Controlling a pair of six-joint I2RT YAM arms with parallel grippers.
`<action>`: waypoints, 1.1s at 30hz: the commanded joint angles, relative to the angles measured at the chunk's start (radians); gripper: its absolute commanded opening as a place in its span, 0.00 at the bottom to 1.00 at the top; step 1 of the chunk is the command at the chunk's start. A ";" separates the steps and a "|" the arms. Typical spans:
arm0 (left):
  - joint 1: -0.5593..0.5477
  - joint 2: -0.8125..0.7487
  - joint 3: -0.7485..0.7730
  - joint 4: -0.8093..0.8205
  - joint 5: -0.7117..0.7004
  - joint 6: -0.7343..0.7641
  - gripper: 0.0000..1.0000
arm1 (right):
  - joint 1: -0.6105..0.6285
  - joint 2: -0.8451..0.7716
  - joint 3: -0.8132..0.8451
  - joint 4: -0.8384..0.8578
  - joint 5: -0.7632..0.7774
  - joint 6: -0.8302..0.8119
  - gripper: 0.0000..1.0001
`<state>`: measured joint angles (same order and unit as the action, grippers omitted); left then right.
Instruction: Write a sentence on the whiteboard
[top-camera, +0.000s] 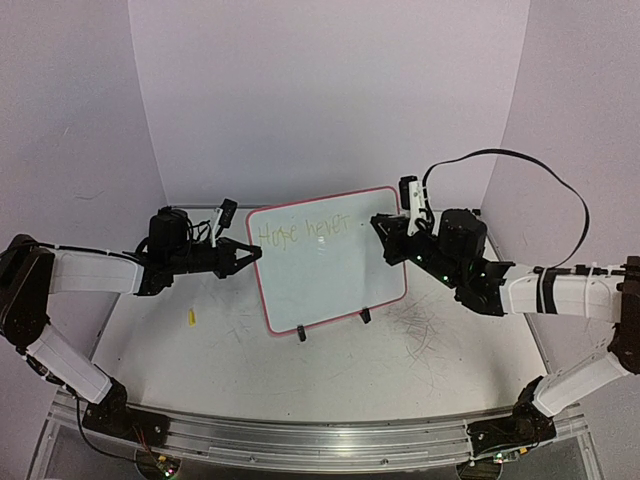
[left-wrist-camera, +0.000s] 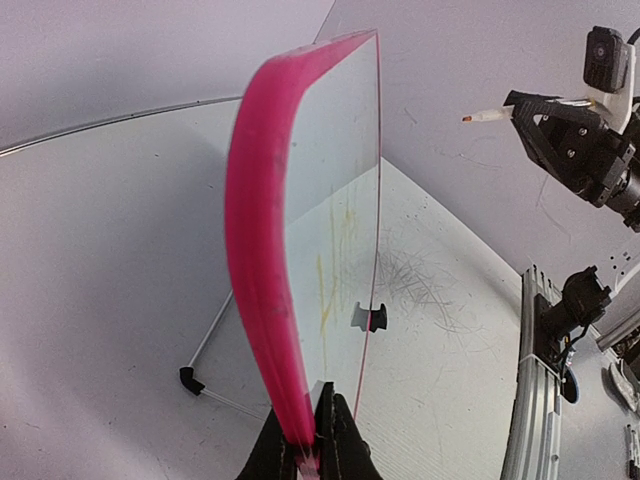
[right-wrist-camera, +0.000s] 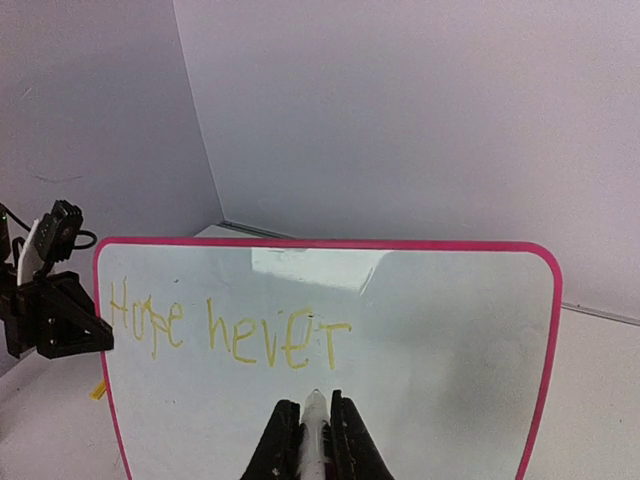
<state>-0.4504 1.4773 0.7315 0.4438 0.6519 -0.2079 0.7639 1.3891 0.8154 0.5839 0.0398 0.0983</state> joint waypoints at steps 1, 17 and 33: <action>0.009 -0.033 0.026 -0.033 -0.143 0.115 0.02 | -0.011 -0.002 0.057 -0.029 0.064 -0.006 0.00; 0.006 -0.034 0.028 -0.048 -0.153 0.139 0.02 | -0.035 0.050 0.121 -0.122 -0.030 -0.125 0.00; 0.002 -0.014 0.032 -0.051 -0.154 0.135 0.00 | 0.058 0.202 0.223 -0.119 -0.086 -0.157 0.00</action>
<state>-0.4557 1.4597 0.7317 0.4180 0.6456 -0.1787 0.7644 1.5319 0.9511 0.4468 -0.0072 -0.0163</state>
